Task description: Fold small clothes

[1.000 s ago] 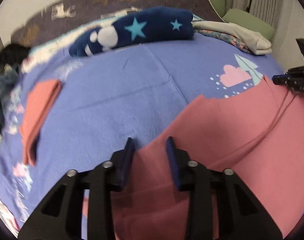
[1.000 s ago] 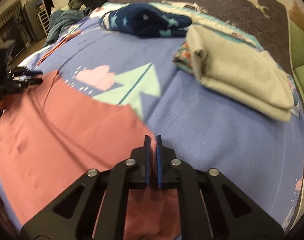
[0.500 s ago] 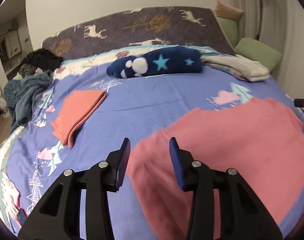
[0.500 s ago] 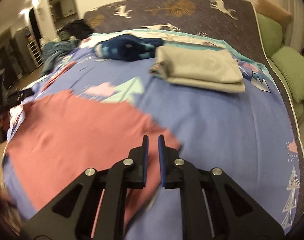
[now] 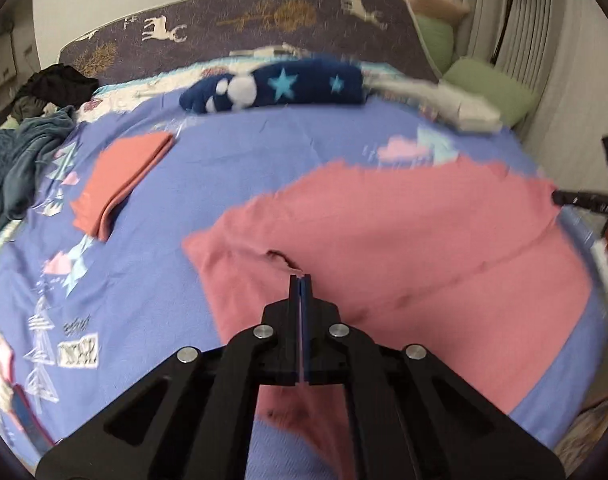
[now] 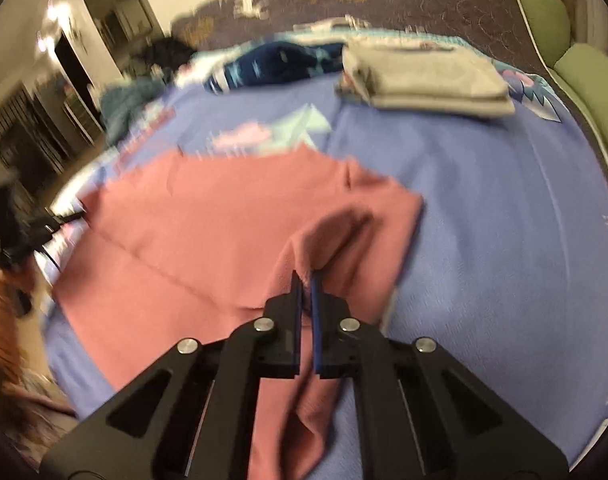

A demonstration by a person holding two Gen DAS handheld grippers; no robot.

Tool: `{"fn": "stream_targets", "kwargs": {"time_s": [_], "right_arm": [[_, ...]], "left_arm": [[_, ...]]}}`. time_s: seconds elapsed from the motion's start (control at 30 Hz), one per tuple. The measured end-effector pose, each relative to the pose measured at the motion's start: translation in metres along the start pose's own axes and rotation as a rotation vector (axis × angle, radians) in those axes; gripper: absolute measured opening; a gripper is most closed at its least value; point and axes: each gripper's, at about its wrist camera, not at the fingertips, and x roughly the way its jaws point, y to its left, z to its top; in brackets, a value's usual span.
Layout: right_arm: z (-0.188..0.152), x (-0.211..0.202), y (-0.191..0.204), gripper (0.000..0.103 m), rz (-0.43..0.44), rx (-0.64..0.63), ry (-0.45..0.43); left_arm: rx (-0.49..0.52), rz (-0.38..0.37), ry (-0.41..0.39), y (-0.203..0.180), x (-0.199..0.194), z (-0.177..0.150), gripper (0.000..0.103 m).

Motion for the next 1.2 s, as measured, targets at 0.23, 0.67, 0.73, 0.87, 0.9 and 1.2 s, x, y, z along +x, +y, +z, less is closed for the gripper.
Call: {"fn": "stream_targets", "kwargs": {"time_s": [0.23, 0.67, 0.73, 0.87, 0.9, 1.2], "right_arm": [[0.056, 0.025, -0.031, 0.010, -0.125, 0.128, -0.085], [0.008, 0.020, -0.052, 0.048, -0.180, 0.124, -0.018], [-0.005, 0.011, -0.052, 0.035, -0.156, 0.138, -0.023], [-0.037, -0.002, -0.049, 0.017, -0.146, 0.162, 0.013], [-0.043, -0.005, -0.047, 0.017, -0.141, 0.167, 0.016], [-0.090, -0.014, -0.018, 0.005, -0.183, 0.111, 0.039]], "left_arm": [[-0.134, 0.130, -0.093, 0.033, 0.032, 0.046, 0.001], [-0.151, 0.139, 0.000, 0.047, 0.038, 0.013, 0.054], [-0.124, 0.140, -0.023, 0.038, 0.026, 0.003, 0.054], [-0.041, 0.155, -0.049, 0.013, -0.002, -0.020, 0.054], [-0.028, 0.152, -0.049, 0.008, -0.008, -0.024, 0.054], [0.018, 0.200, 0.068, -0.004, -0.004, -0.076, 0.069]]}}
